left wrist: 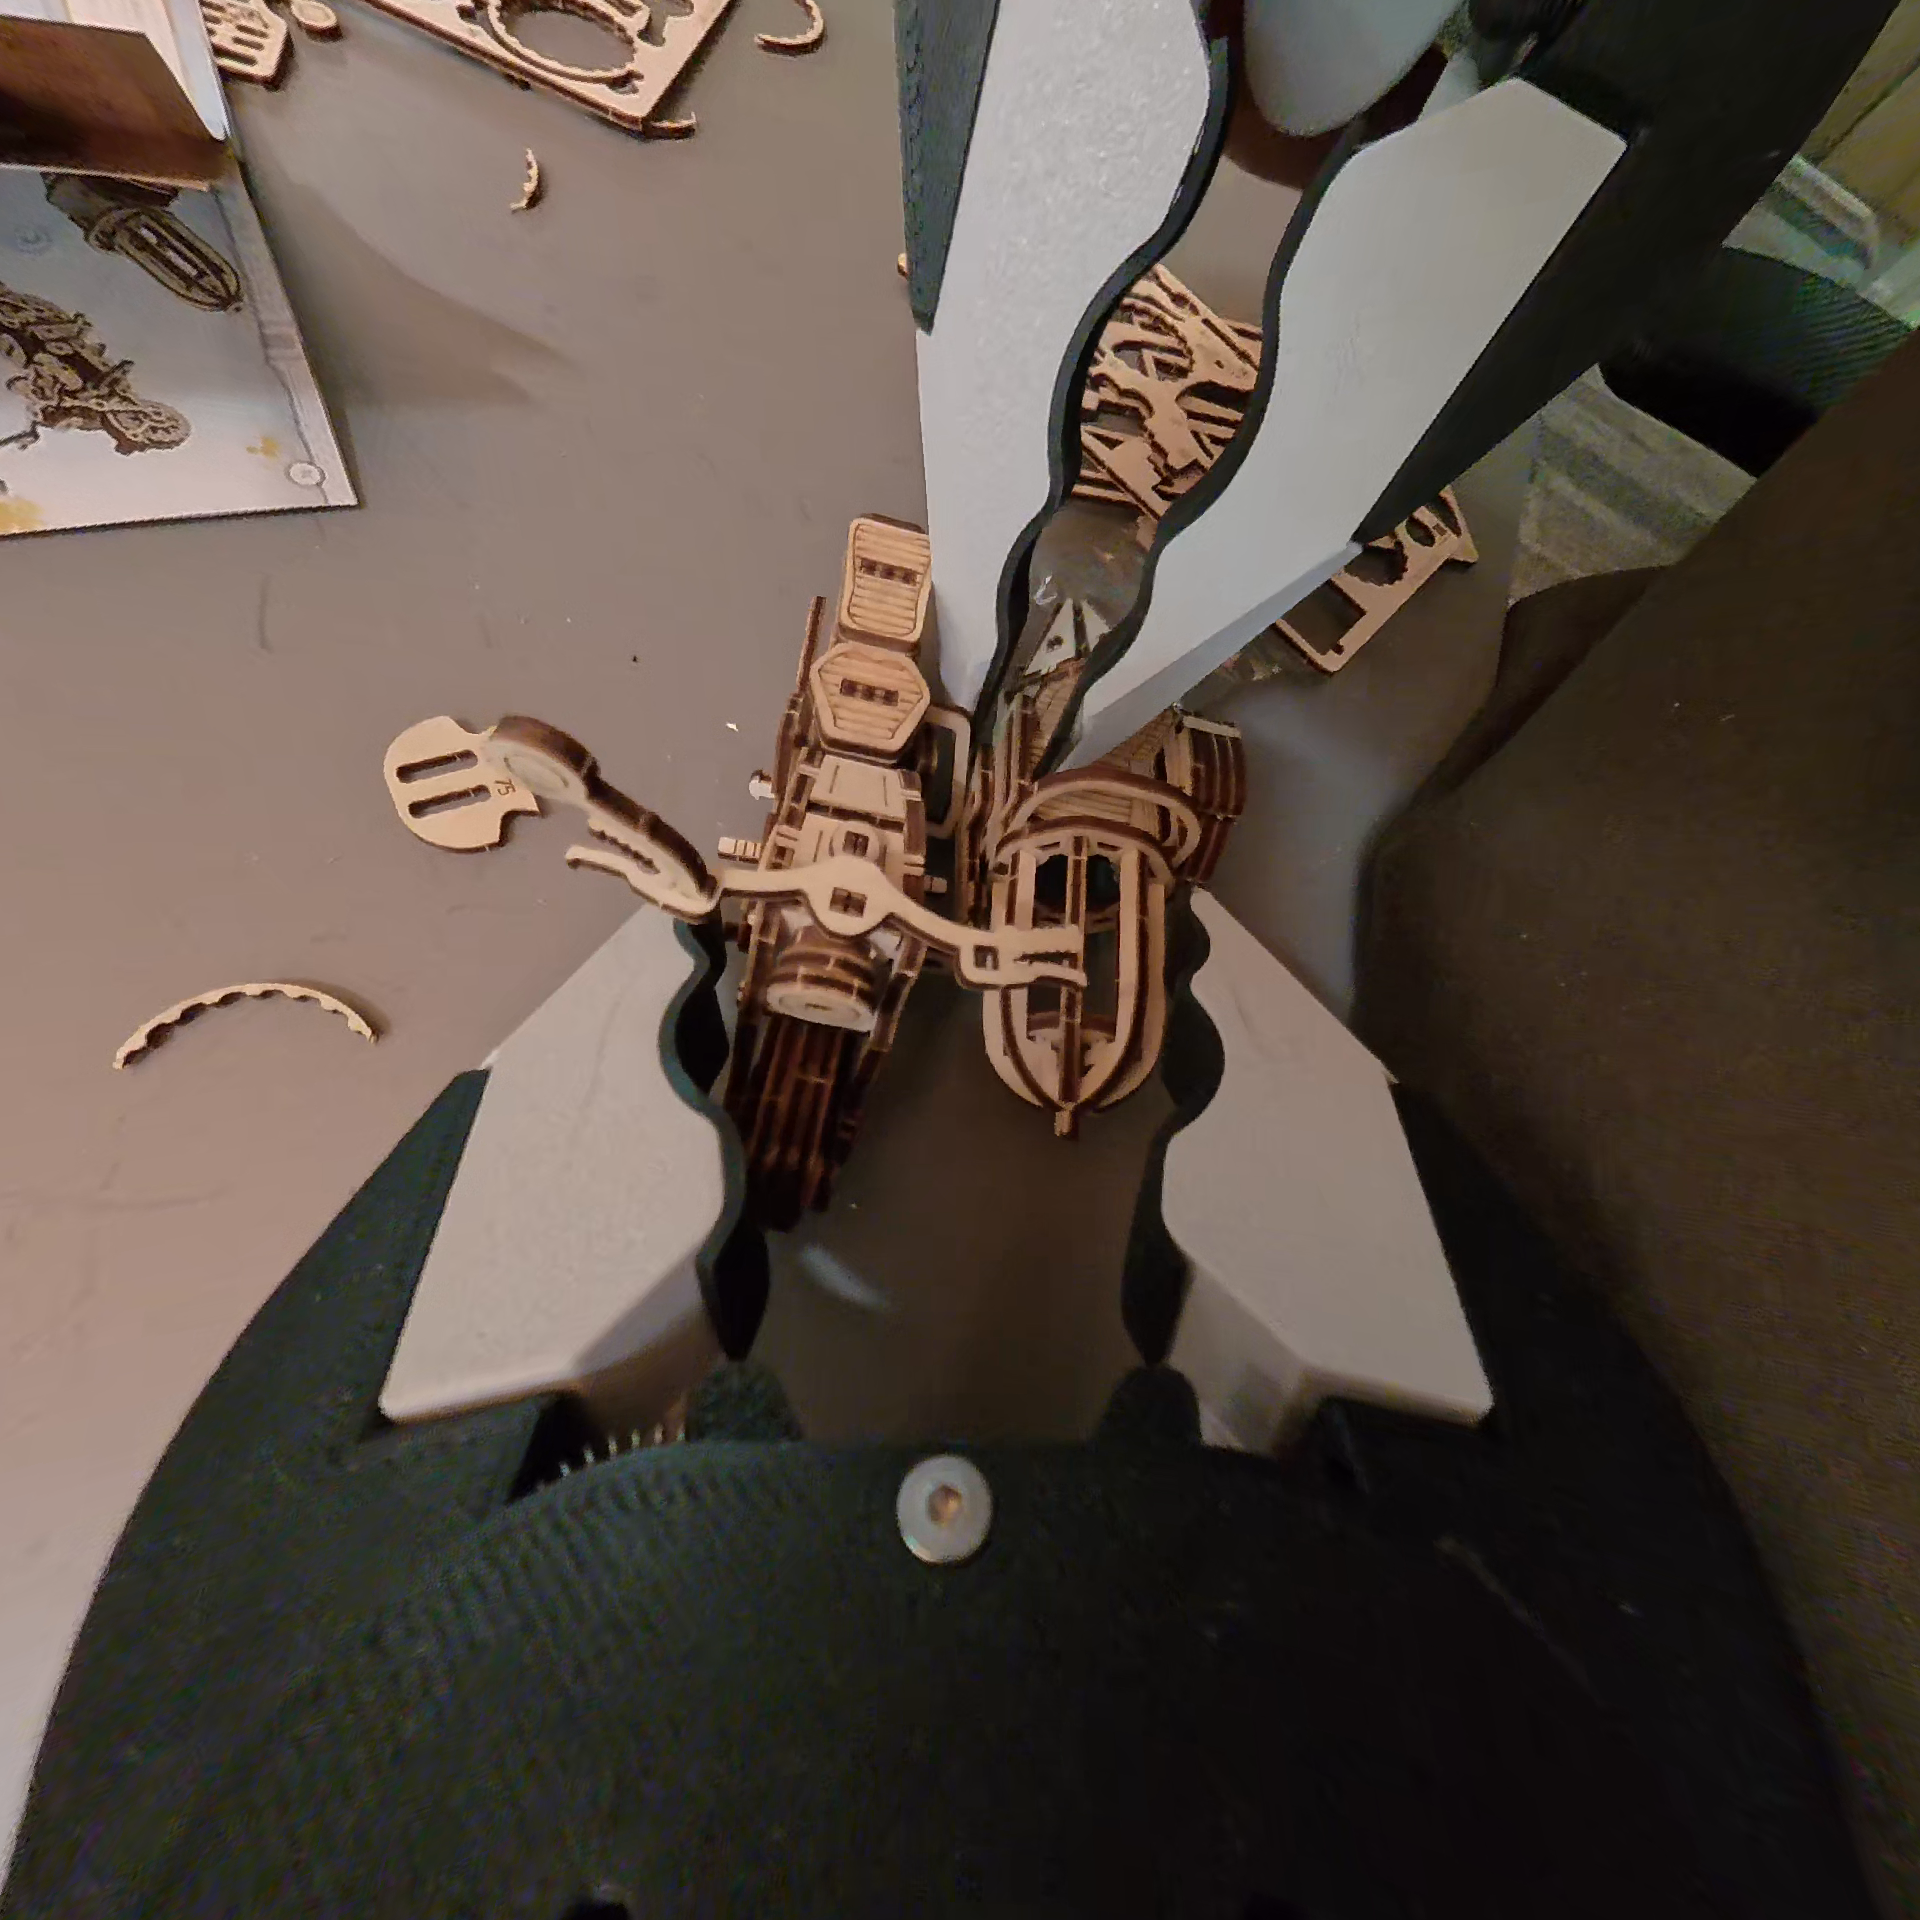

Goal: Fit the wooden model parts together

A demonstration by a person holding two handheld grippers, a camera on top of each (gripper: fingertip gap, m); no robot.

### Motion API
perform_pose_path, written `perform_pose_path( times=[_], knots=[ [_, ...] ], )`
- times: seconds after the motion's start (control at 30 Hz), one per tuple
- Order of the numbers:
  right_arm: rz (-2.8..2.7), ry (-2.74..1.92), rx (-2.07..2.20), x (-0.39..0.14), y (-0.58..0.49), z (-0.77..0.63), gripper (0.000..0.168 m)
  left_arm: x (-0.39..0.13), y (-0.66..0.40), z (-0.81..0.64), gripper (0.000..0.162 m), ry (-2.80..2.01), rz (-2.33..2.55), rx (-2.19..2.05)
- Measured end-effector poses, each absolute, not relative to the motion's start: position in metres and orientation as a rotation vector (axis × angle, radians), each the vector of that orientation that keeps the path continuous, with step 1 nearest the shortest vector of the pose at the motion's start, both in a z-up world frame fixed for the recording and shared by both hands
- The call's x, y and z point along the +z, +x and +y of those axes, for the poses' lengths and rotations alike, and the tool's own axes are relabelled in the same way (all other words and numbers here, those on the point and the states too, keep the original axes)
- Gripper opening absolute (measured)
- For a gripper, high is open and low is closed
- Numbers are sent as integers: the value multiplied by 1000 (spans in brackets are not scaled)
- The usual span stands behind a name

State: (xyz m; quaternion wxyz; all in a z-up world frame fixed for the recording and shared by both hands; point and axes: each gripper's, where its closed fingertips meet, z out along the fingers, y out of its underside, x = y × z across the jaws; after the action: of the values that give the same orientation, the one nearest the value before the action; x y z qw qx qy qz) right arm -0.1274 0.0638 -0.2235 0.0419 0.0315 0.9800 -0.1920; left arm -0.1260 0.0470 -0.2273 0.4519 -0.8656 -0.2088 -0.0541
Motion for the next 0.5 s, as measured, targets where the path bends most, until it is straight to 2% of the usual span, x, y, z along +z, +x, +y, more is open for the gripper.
perform_pose_path(
  times=[0.5],
  knots=[
    [3009,38,-597,-224,-129,63,7,-228,-127,47,85,-2138,-522,-137]
  ],
)
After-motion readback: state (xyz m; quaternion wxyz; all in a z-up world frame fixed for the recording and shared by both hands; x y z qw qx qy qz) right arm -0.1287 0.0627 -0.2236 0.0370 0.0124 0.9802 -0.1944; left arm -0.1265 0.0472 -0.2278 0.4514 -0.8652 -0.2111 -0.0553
